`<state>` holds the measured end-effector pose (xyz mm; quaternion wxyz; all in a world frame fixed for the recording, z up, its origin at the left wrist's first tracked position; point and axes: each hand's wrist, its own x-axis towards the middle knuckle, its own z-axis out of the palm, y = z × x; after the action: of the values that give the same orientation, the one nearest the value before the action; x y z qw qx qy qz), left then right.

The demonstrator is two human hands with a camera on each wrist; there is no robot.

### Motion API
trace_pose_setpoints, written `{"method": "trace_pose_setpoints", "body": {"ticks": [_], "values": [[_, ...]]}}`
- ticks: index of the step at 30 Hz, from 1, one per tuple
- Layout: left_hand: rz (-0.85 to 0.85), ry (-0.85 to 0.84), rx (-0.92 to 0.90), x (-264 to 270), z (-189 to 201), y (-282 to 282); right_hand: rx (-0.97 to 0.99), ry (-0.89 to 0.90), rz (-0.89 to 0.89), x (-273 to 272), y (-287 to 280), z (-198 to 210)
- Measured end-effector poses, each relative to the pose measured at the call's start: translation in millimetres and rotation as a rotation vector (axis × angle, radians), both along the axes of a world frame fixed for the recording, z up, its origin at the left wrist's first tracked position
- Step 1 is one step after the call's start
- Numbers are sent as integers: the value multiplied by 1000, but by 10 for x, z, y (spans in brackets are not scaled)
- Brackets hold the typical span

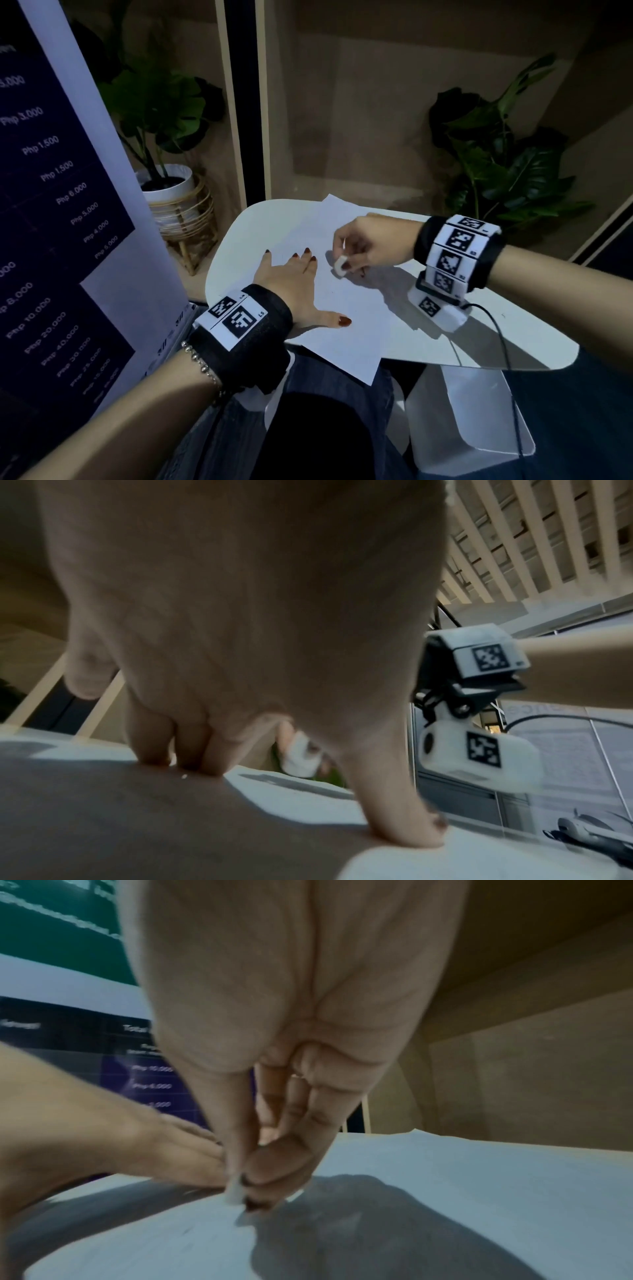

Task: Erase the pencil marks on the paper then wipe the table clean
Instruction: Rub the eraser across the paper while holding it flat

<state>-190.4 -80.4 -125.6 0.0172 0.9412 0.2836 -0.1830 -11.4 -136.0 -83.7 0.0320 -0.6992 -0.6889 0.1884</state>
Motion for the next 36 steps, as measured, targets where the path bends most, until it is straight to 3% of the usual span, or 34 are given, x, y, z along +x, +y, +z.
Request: {"method": "trace_pose_setpoints", "body": {"ticks": [11, 16, 22, 28, 33, 36], "values": [[49, 46, 12, 18, 8, 43, 46, -46, -11, -127, 281, -112], [49, 56, 11, 14, 12, 66, -151, -27, 111, -143, 144, 11], [43, 68, -7, 5, 33, 73, 65, -67, 19, -123, 235, -108], [37, 56, -18, -14, 21, 91, -238, 96, 171, -192, 39, 3], [34, 54, -11, -9, 18, 92, 53, -47, 30, -108, 228, -60], [36, 56, -16, -5, 23, 98, 19, 0, 39, -123, 210, -118]]}}
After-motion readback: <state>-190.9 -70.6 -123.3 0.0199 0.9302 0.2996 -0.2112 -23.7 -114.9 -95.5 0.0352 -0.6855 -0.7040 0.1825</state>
